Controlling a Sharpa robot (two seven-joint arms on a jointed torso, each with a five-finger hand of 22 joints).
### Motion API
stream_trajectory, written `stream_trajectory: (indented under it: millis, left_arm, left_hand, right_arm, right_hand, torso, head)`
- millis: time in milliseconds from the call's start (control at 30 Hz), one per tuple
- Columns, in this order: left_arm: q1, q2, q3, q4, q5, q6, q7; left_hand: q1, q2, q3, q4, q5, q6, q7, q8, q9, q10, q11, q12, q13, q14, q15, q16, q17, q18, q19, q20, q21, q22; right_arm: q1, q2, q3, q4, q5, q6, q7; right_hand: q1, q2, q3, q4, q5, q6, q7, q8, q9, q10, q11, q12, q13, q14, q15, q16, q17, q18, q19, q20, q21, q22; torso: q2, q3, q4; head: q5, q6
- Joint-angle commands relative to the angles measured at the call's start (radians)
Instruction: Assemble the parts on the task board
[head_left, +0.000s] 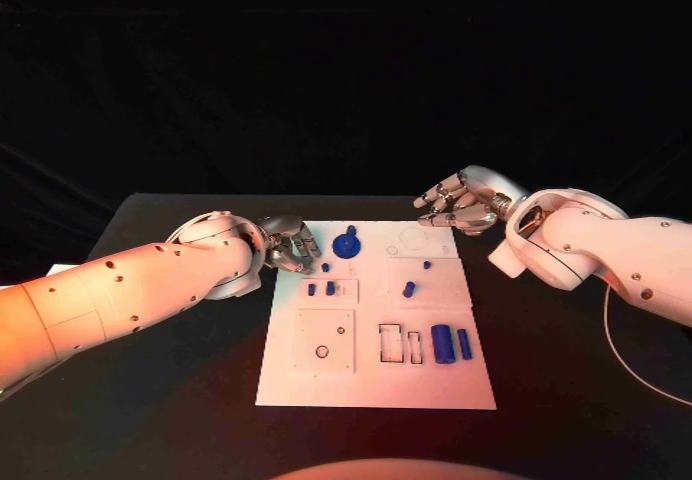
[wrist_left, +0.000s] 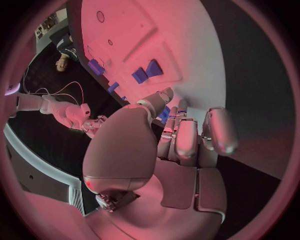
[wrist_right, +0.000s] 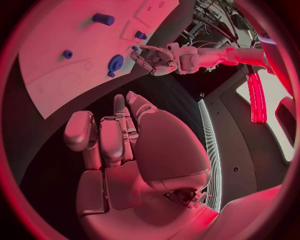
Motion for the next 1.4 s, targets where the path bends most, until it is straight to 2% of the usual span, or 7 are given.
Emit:
stream_trajectory:
  millis: [33, 100, 300, 467, 733, 1000, 1400]
  left_arm:
    - [0.003, -0.037, 0.005, 0.02, 0.16, -0.054, 0.082]
    - [0.005, -0.058, 0.006, 0.027, 0.271, -0.079, 0.148]
    - [0.003, -0.101, 0.006, 0.068, 0.904, -0.146, 0.423]
    - [-0.008, -0.116, 0.001, 0.122, 1.215, -0.147, 0.534]
    - [-0.019, -0.129, -0.001, 0.167, 1.329, -0.153, 0.571]
    - [-0.02, -0.134, -0.002, 0.183, 1.357, -0.163, 0.571]
    - [-0.021, -0.14, -0.002, 0.21, 1.361, -0.151, 0.564]
  left_hand:
    - [0.021, 0.01, 0.014, -0.008, 0.0, 0.023, 0.01, 0.015, 0.005, 0.022, -0.004, 0.014, 0.004, 0.019, 0.003, 0.01, 0.014, 0.006, -0.003, 0.004, -0.003, 0.0]
    - [0.029, 0.021, 0.026, -0.011, 0.0, 0.052, 0.015, 0.03, 0.01, 0.038, 0.0, 0.024, 0.006, 0.013, 0.005, 0.006, 0.005, 0.01, -0.012, 0.005, -0.026, -0.016]
    - [0.012, 0.05, 0.006, 0.005, -0.007, 0.107, 0.027, 0.063, 0.013, 0.048, 0.006, 0.054, 0.012, -0.125, 0.017, -0.163, -0.276, 0.064, -0.151, 0.017, -0.32, -0.219]
    - [-0.022, 0.051, -0.059, 0.028, -0.005, 0.116, 0.02, 0.072, 0.011, 0.065, -0.003, 0.091, 0.025, -0.153, 0.013, -0.182, -0.319, 0.074, -0.182, 0.018, -0.376, -0.254]
    - [-0.02, 0.057, -0.089, 0.029, -0.005, 0.12, 0.018, 0.079, 0.009, 0.064, -0.005, 0.109, 0.032, -0.163, 0.011, -0.188, -0.339, 0.078, -0.19, 0.015, -0.404, -0.274]
    - [-0.019, 0.06, -0.1, 0.03, -0.004, 0.113, 0.021, 0.077, 0.007, 0.054, -0.003, 0.114, 0.033, -0.166, 0.012, -0.187, -0.343, 0.079, -0.193, 0.016, -0.414, -0.281]
    - [-0.015, 0.067, -0.109, 0.031, 0.002, 0.107, 0.022, 0.077, 0.005, 0.044, -0.001, 0.12, 0.034, -0.169, 0.013, -0.187, -0.35, 0.08, -0.195, 0.017, -0.425, -0.289]
  right_arm:
    - [-0.001, -0.003, 0.0, -0.001, -0.326, 0.097, -0.071]
    - [-0.002, -0.005, 0.0, 0.002, -0.423, 0.111, -0.086]
    - [-0.021, 0.0, 0.0, 0.015, -0.683, 0.134, -0.133]
    - [-0.037, 0.011, -0.001, 0.025, -0.805, 0.149, -0.167]
    - [-0.052, 0.026, -0.005, 0.034, -0.871, 0.209, -0.183]
    - [-0.069, 0.055, -0.008, 0.01, -0.875, 0.218, -0.178]
    - [-0.085, 0.086, -0.009, -0.035, -0.875, 0.243, -0.178]
  right_hand:
    - [0.014, -0.011, 0.05, -0.018, -0.013, 0.051, 0.014, 0.004, 0.0, 0.014, 0.002, -0.087, -0.095, 0.021, 0.006, -0.004, -0.005, 0.004, 0.02, 0.001, 0.01, 0.017]
    - [0.015, -0.02, 0.074, -0.027, -0.018, 0.065, 0.011, 0.005, 0.0, 0.026, 0.0, -0.124, -0.141, 0.023, 0.005, -0.002, -0.003, 0.002, 0.028, 0.002, 0.016, 0.027]
    - [-0.006, -0.05, 0.133, -0.038, -0.041, 0.094, -0.002, -0.002, -0.002, 0.068, -0.006, -0.21, -0.264, 0.028, 0.003, 0.005, 0.002, -0.002, 0.041, 0.002, 0.026, 0.045]
    - [-0.026, -0.068, 0.151, -0.034, -0.064, 0.098, -0.008, -0.012, -0.003, 0.068, -0.004, -0.245, -0.316, 0.028, -0.004, 0.002, -0.003, -0.002, 0.04, -0.001, 0.024, 0.043]
    - [-0.054, -0.1, 0.147, -0.02, -0.094, 0.102, -0.011, -0.021, -0.004, 0.035, 0.002, -0.286, -0.377, 0.024, 0.001, -0.017, -0.026, 0.002, 0.026, 0.0, 0.005, 0.017]
    - [-0.043, -0.094, 0.157, -0.024, -0.099, 0.098, -0.01, -0.024, -0.006, 0.03, 0.003, -0.294, -0.401, 0.024, -0.005, -0.022, -0.032, 0.004, 0.024, -0.002, 0.0, 0.01]
    - [-0.036, -0.083, 0.172, -0.025, -0.095, 0.101, -0.011, -0.022, -0.005, 0.032, 0.001, -0.298, -0.426, 0.025, -0.013, -0.027, -0.039, 0.005, 0.024, -0.01, -0.004, 0.005]
  torso:
    - [0.0, 0.0013, -0.001]
    - [0.0, 0.0012, -0.0008]
    - [0.002, -0.0021, -0.0002]
    - [0.001, -0.0026, 0.0033]
    - [0.002, -0.0043, 0.0034]
    - [0.003, -0.0016, 0.0045]
    - [0.004, -0.0014, 0.0036]
  head:
    - [-0.003, 0.003]
    - [-0.008, 0.007]
    - [-0.024, 0.014]
    - [-0.023, 0.013]
    - [-0.024, 0.014]
    - [-0.023, 0.012]
    - [-0.023, 0.006]
